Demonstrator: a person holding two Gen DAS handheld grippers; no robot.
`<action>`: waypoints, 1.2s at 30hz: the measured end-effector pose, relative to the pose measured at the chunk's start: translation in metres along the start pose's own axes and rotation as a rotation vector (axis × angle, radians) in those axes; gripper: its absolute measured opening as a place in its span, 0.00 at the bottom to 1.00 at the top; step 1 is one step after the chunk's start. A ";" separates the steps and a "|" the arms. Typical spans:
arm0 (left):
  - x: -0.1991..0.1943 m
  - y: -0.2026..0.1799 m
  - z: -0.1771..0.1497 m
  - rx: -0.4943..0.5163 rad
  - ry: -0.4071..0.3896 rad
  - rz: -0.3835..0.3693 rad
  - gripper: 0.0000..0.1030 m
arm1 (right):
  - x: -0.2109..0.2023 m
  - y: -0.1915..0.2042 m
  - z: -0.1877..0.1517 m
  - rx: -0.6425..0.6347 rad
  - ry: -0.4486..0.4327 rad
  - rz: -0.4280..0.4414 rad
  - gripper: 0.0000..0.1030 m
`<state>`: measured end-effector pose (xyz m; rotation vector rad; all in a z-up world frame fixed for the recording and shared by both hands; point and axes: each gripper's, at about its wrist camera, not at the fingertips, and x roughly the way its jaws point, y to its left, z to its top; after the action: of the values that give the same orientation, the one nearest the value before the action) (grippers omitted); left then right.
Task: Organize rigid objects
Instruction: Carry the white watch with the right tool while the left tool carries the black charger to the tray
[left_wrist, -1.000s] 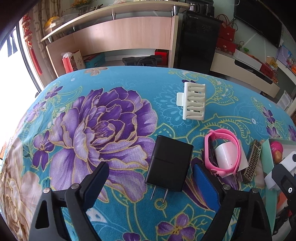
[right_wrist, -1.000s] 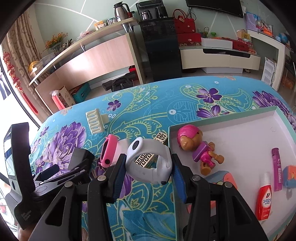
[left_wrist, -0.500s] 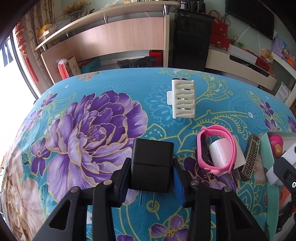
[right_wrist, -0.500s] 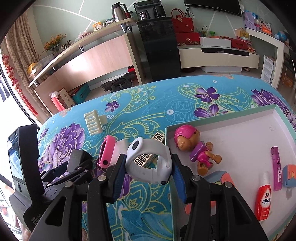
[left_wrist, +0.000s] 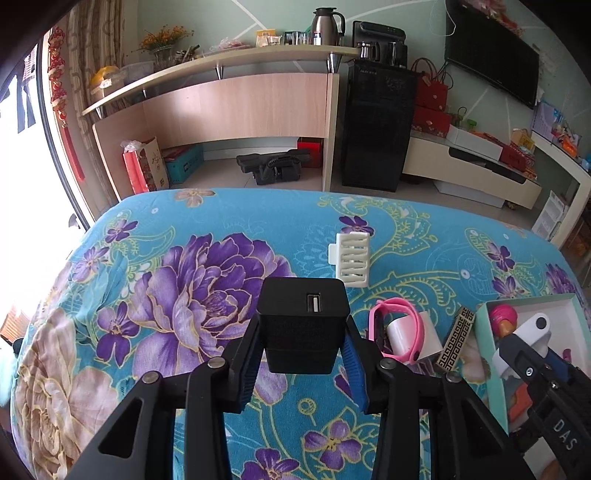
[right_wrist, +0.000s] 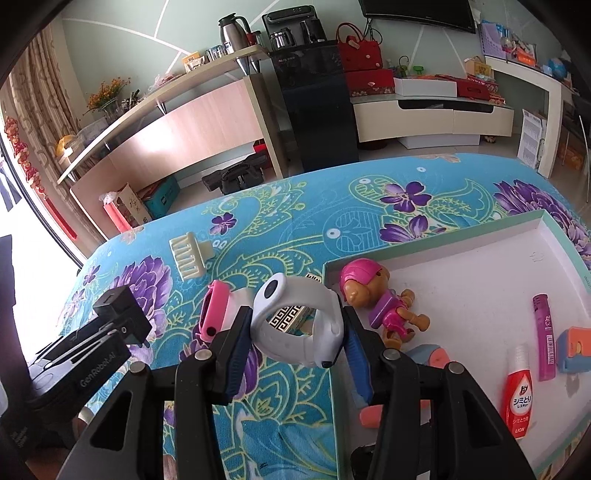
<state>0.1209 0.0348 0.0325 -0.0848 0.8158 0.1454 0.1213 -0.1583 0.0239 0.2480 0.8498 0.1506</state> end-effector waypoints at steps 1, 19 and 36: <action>-0.005 -0.001 0.002 0.000 -0.012 -0.003 0.42 | -0.002 -0.001 0.001 0.003 -0.003 -0.001 0.48; -0.050 -0.077 0.009 0.138 -0.103 -0.144 0.42 | -0.032 -0.065 0.008 0.114 -0.055 -0.124 0.48; -0.047 -0.194 -0.020 0.363 -0.058 -0.291 0.42 | -0.061 -0.152 0.004 0.301 -0.073 -0.265 0.48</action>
<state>0.1063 -0.1642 0.0566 0.1422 0.7527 -0.2736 0.0893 -0.3187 0.0287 0.4172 0.8235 -0.2352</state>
